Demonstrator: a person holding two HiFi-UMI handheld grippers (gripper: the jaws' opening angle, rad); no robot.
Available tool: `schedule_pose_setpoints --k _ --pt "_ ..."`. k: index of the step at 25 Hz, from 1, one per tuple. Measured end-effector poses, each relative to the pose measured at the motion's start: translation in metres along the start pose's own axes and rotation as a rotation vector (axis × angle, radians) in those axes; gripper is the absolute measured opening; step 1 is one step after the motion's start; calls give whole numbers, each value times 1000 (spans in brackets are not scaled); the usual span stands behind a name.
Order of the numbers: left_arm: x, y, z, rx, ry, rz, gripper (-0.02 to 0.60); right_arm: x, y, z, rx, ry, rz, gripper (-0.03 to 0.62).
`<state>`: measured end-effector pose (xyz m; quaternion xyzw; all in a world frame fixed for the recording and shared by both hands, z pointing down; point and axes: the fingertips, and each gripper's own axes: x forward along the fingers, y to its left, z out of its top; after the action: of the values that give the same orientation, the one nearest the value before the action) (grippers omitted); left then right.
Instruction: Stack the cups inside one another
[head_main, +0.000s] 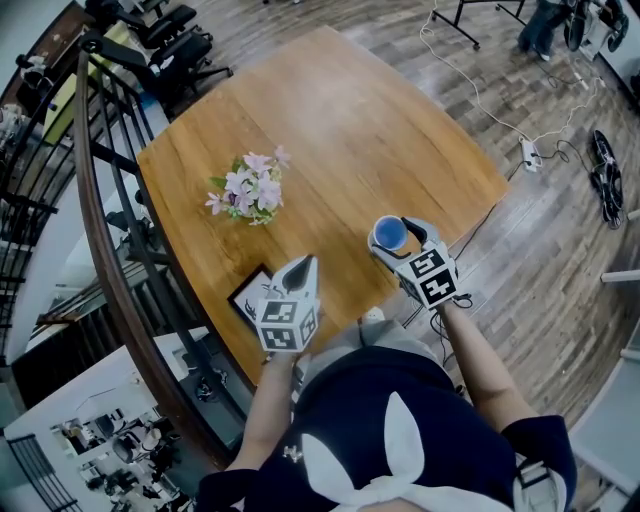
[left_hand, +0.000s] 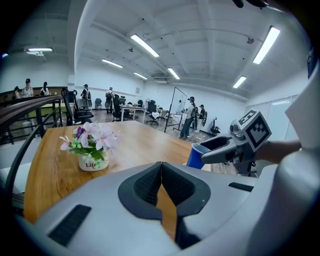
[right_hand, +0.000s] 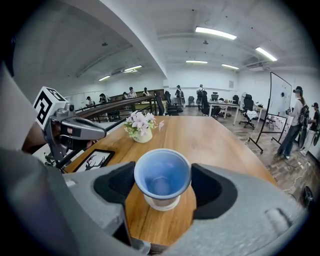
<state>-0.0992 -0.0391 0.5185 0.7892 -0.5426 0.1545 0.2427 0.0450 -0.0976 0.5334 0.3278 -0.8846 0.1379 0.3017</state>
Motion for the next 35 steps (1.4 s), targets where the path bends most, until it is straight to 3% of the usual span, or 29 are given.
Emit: schedule_pose_setpoints --k 13,27,35 --pt "-1 6 -6 -9 12 11 17 23 1 -21 31 62 32 350" --pt "6 0 -6 -1 19 3 17 18 -4 -21 55 38 62 370" --pt "7 -5 -3 2 14 -1 17 6 -12 -8 54 -27 24 368"
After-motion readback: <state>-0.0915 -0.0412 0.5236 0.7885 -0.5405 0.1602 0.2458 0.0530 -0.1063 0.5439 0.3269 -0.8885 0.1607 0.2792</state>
